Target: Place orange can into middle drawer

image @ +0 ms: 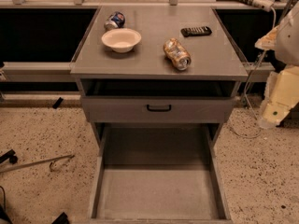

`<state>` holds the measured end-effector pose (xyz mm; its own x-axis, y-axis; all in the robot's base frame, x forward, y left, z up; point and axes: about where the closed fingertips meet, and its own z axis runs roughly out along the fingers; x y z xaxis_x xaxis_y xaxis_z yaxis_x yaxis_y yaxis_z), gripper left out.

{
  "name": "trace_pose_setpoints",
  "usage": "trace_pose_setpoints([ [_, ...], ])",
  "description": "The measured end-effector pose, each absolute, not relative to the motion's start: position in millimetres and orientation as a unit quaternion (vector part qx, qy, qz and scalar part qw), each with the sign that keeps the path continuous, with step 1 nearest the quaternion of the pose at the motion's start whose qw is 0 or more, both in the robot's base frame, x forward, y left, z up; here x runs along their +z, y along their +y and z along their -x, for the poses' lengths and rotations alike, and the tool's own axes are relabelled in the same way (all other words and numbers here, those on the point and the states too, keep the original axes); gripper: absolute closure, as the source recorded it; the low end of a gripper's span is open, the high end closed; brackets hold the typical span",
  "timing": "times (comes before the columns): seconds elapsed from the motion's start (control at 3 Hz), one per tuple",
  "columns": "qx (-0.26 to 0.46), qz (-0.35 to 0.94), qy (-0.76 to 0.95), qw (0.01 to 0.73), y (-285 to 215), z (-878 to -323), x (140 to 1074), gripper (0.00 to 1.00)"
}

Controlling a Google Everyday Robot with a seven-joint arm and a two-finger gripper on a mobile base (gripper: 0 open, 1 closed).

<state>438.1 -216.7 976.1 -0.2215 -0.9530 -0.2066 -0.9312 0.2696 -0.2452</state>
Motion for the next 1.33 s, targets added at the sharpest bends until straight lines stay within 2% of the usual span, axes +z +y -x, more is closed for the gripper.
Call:
trace_pose_setpoints([
  [0.67,-0.009,0.594,0.784,0.18,-206,-454,964,0.0],
  [1.33,0.04,0.513,0.81,0.282,-151,-565,942,0.0],
])
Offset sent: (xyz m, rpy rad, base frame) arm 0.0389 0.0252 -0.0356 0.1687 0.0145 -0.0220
